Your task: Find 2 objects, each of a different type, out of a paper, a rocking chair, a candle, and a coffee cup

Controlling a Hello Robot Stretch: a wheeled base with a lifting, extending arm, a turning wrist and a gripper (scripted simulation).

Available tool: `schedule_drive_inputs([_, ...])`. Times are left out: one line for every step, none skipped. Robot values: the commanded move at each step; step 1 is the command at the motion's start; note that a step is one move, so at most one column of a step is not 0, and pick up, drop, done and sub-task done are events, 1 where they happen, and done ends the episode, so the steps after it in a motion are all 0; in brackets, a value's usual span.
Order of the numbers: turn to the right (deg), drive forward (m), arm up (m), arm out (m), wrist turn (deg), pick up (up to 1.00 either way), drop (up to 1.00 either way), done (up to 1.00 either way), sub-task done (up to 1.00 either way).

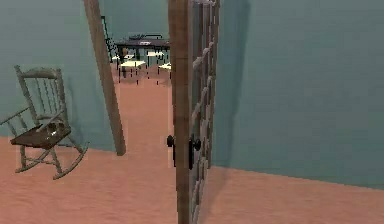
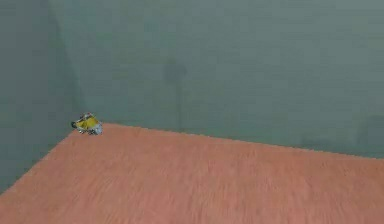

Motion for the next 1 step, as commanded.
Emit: schedule_drive_inputs([-45.0,0.00,0.00,0.00,0.0,0.00,0.00,0.00,0.00])
